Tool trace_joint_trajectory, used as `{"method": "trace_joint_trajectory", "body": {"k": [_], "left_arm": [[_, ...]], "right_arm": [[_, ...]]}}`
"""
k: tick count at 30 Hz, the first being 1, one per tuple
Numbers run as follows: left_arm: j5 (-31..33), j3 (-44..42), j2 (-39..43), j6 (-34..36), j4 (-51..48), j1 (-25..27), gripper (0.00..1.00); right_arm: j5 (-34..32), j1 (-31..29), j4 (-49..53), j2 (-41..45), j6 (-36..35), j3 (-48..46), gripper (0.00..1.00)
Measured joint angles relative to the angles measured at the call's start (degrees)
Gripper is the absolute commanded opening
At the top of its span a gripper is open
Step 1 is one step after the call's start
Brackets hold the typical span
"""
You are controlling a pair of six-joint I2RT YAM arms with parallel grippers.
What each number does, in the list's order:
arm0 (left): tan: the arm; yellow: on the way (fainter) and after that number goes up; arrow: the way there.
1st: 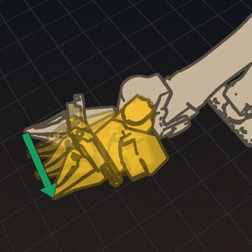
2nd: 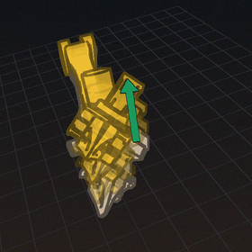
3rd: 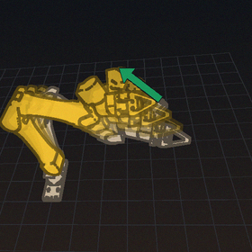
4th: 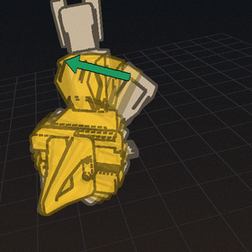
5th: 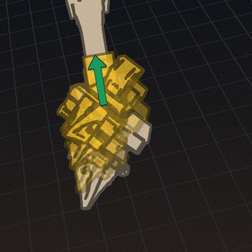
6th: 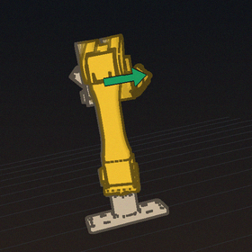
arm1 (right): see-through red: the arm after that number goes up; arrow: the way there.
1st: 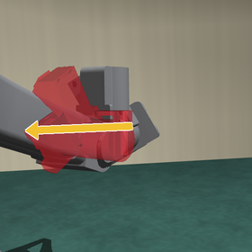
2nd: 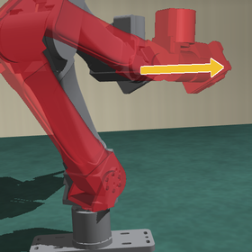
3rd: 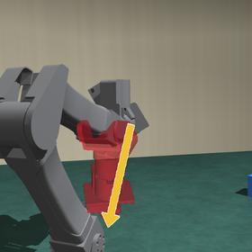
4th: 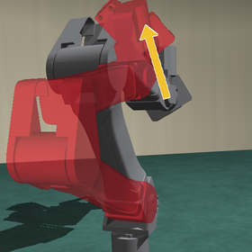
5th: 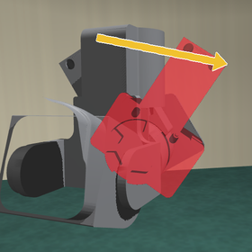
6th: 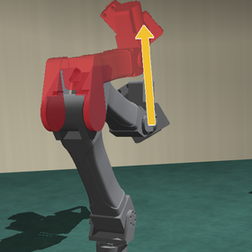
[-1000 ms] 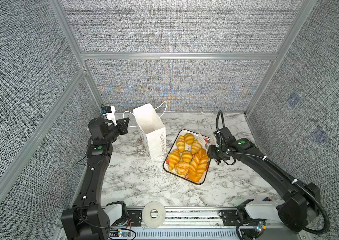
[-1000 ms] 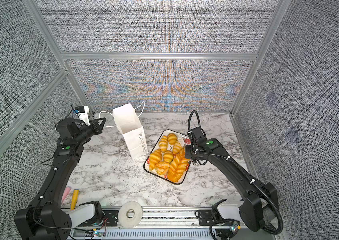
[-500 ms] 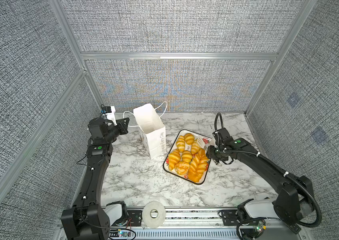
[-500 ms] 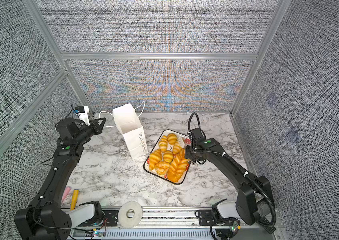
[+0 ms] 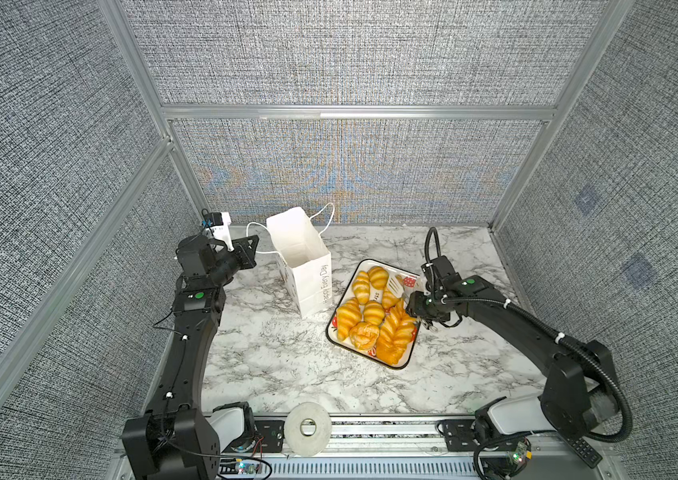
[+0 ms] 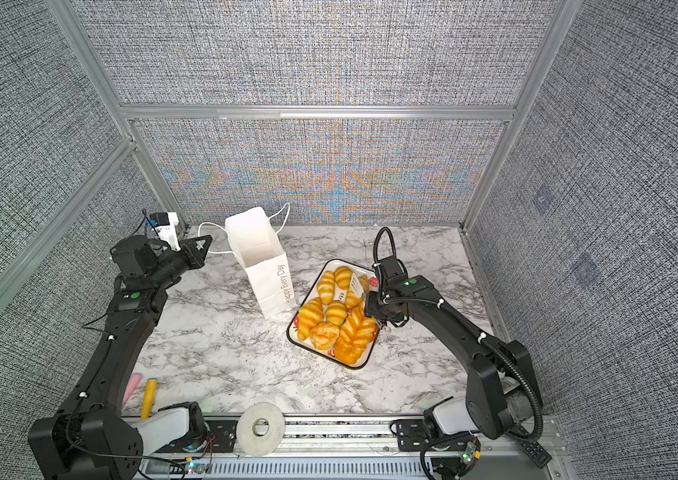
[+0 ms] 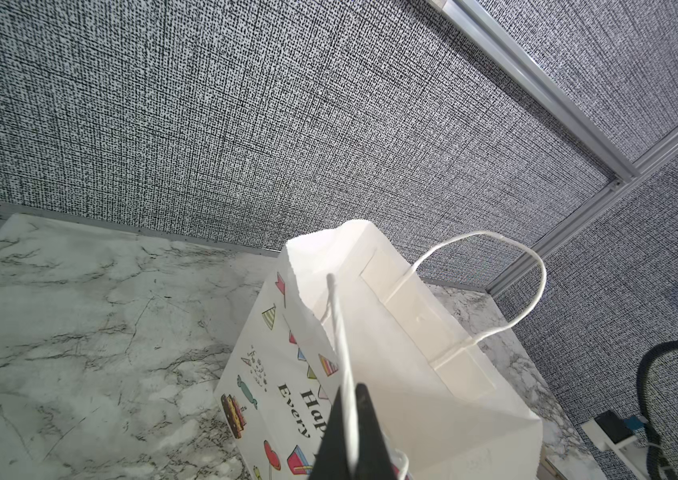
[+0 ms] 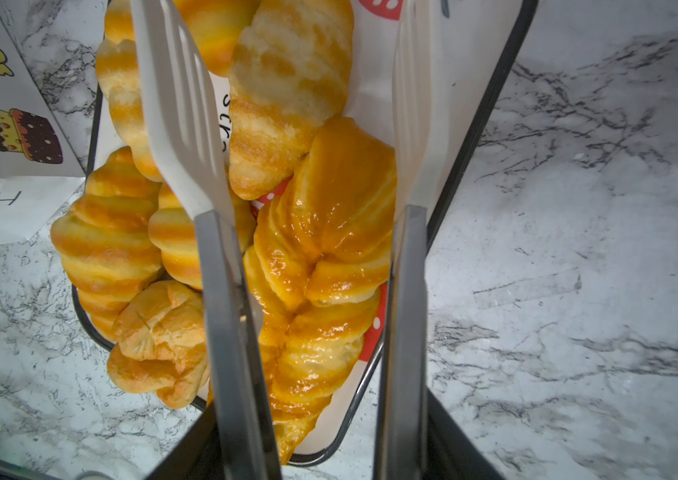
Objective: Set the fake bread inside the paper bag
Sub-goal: 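Lower the tongs with the right gripper onto a croissant on the tray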
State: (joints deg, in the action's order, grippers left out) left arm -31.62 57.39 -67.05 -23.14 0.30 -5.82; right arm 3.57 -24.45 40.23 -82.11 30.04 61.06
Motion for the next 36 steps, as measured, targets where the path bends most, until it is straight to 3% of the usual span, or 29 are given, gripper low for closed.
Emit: {"method": "trace_joint_trajectory", "body": {"k": [25,36], "left_arm": [[0.0,0.0,0.2,0.0,0.0,0.0,0.0],[0.0,0.0,0.2,0.0,0.0,0.0,0.0]], "right_arm": [[2.0,0.0,-3.0,-6.2,-0.2,2.3,0.55],[2.0,-0.1,-3.1,-6.9,-0.7,2.4,0.45]]}}
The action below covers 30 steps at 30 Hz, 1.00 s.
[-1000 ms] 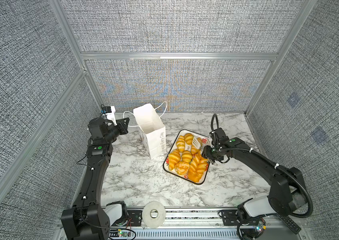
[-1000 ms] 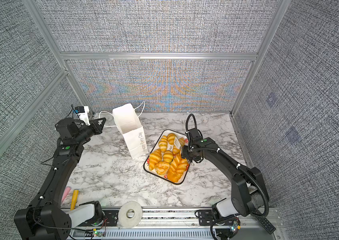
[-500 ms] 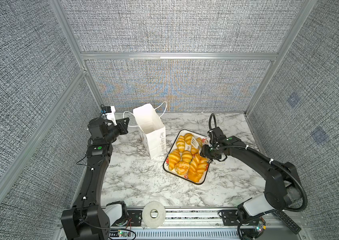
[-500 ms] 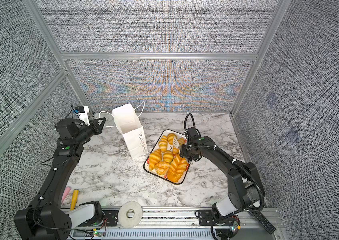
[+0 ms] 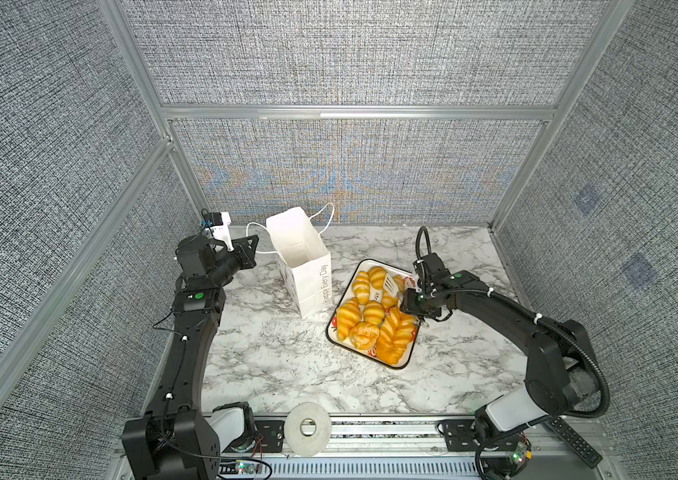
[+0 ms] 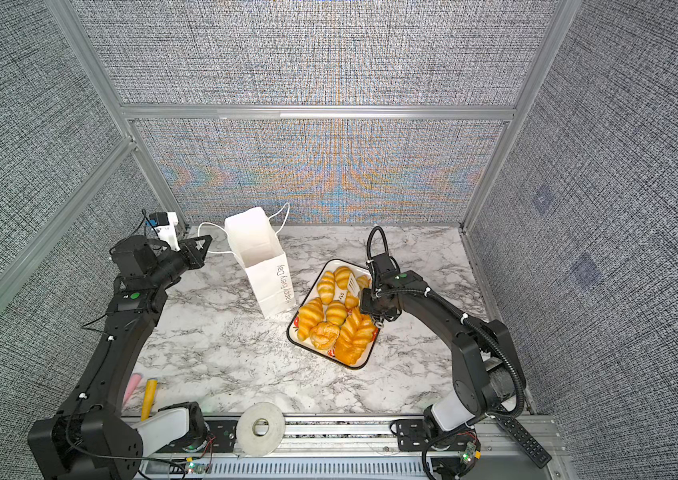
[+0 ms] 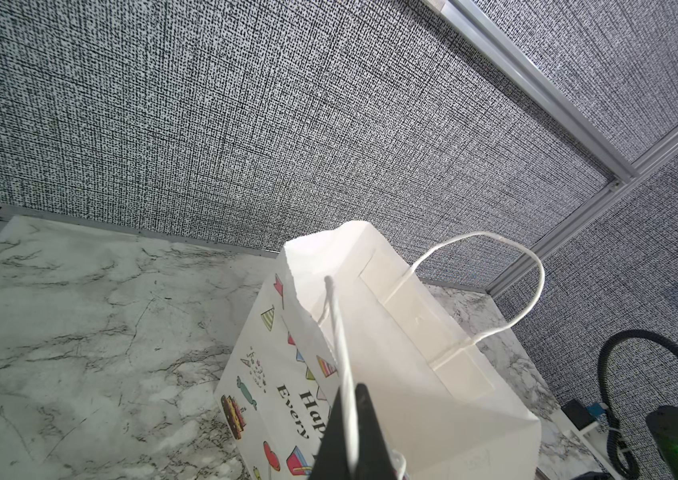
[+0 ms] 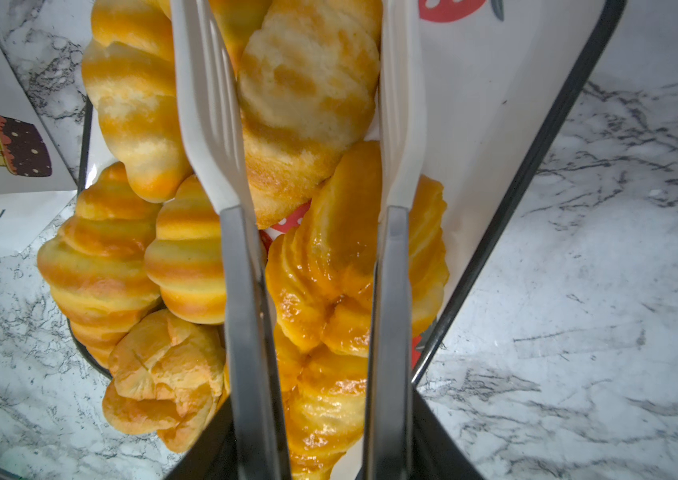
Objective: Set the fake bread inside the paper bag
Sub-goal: 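Lower the tongs with the right gripper onto a croissant on the tray, then squeeze the tongs with the right gripper and lift the croissant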
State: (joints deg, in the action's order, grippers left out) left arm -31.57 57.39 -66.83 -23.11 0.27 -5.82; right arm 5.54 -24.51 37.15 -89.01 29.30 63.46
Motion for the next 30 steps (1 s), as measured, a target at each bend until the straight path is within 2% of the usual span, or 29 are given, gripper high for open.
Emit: {"method": "trace_joint_trajectory", "body": {"k": [12,30], "left_arm": [[0.0,0.0,-0.1,0.0,0.0,0.0,0.0],[0.0,0.0,-0.2,0.0,0.0,0.0,0.0]], "right_arm": [[-0.6,0.0,0.5,1.2,-0.8,0.0,0.34],[-3.4,0.9,4.3,7.7,-0.9,1.6,0.3]]}}
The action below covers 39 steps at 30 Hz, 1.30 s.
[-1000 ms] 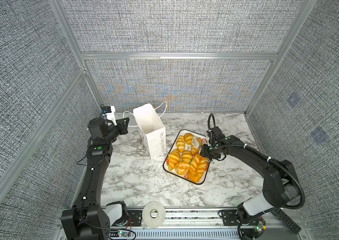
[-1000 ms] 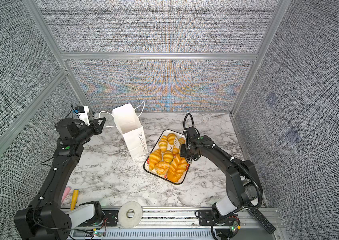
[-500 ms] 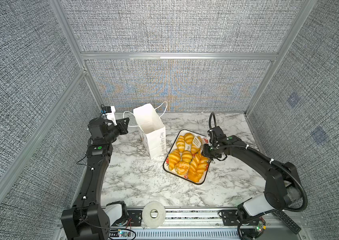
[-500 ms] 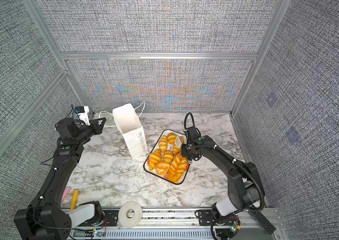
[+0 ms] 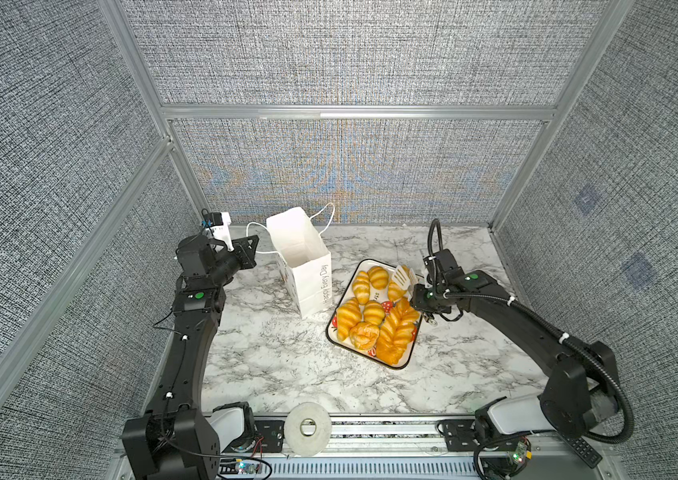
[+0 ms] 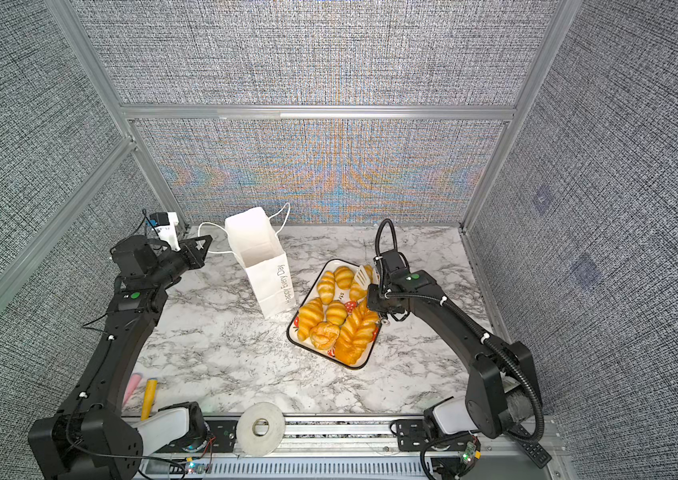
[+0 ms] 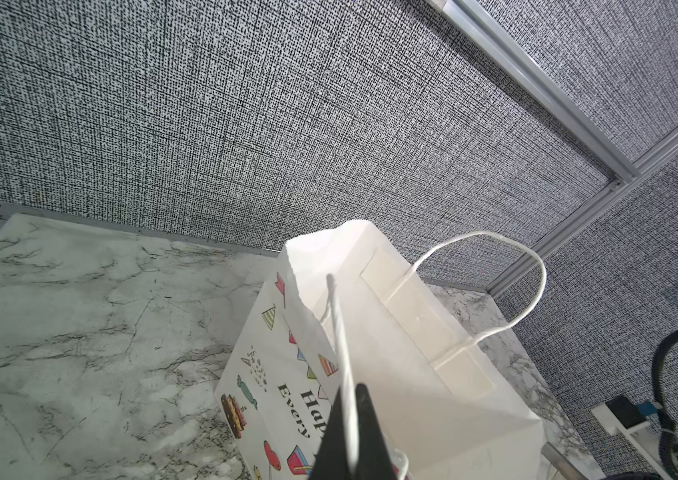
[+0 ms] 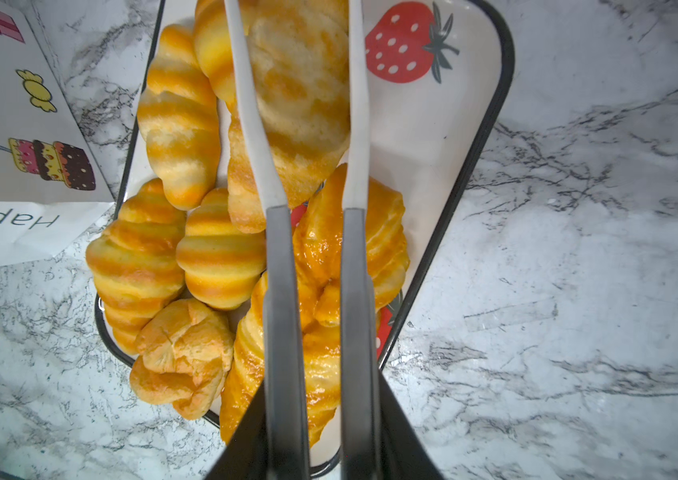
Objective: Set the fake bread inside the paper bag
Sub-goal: 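Squeeze the tongs with the right gripper and lift the croissant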
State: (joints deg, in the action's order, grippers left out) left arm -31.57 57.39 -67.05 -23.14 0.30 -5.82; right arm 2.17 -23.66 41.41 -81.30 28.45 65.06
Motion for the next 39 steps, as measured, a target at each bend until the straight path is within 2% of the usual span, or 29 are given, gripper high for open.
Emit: {"method": "trace_joint_trajectory", "body": {"k": [16,39], "left_arm": [[0.0,0.0,0.1,0.0,0.0,0.0,0.0],[0.0,0.0,0.2,0.0,0.0,0.0,0.0]], "right_arm": [[1.9,0.0,1.3,4.8,0.0,5.9,0.29],[16.9,-0.3,-9.6,12.5,-0.1,6.5,0.29]]}}
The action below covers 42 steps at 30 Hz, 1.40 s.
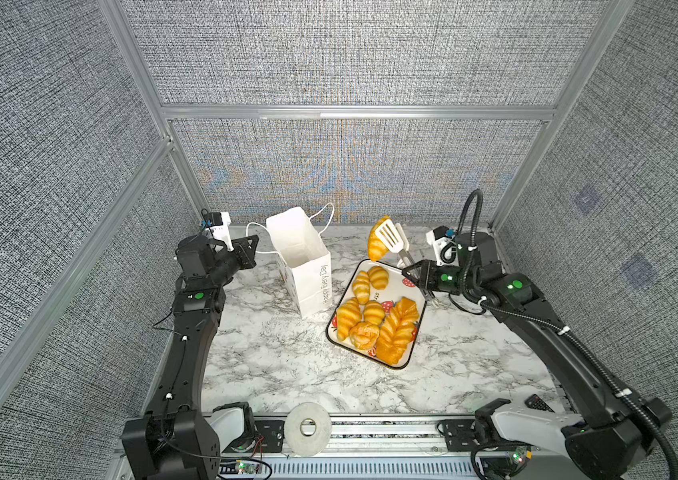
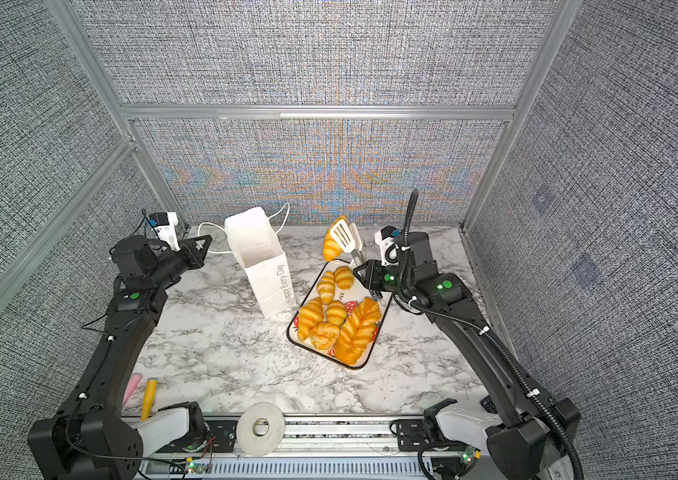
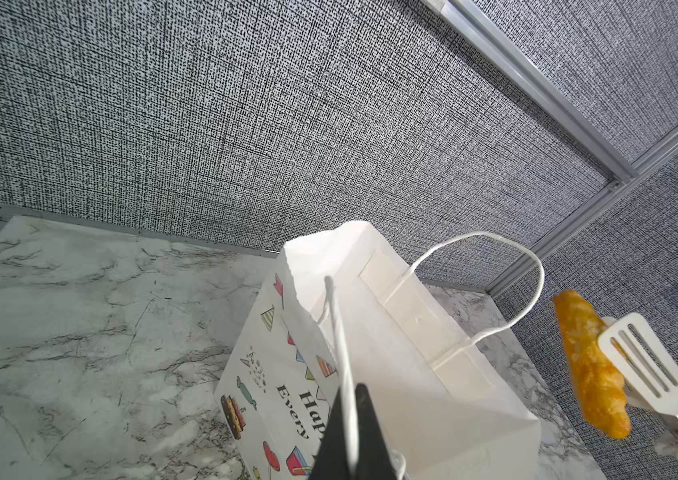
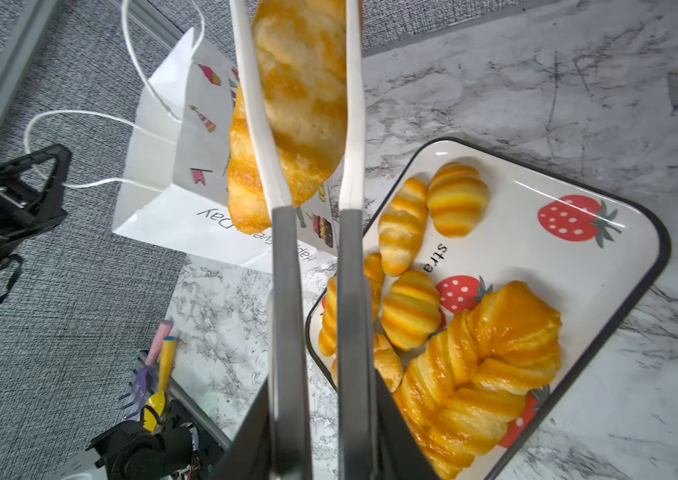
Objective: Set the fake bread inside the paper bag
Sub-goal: 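Squeeze the tongs with the right gripper and lift the croissant, then carry the croissant in the tongs into the bag opening with the right gripper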
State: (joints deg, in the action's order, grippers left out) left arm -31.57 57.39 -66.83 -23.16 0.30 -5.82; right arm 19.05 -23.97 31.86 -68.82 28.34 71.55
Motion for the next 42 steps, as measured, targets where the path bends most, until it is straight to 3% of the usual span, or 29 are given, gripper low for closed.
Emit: {"method": "trace_joint_trajectory", "body": {"k": [15,29,42], "left_arm": [[0.0,0.0,0.0,0.0,0.0,0.0,0.0],[0.0,0.0,0.0,0.0,0.0,0.0,0.0],[0.0,0.0,0.0,0.0,0.0,0.0,0.0]], "right_arm": [[6.6,-5.6,-10.6,-1.3,1.9,0.1,0.29],[7.7,-12.9,-14.1,-9.3,2.3,6.6,0.29],[8.3,-15.0,-15.8,-15.8,2.6,10.0,0.29]]}}
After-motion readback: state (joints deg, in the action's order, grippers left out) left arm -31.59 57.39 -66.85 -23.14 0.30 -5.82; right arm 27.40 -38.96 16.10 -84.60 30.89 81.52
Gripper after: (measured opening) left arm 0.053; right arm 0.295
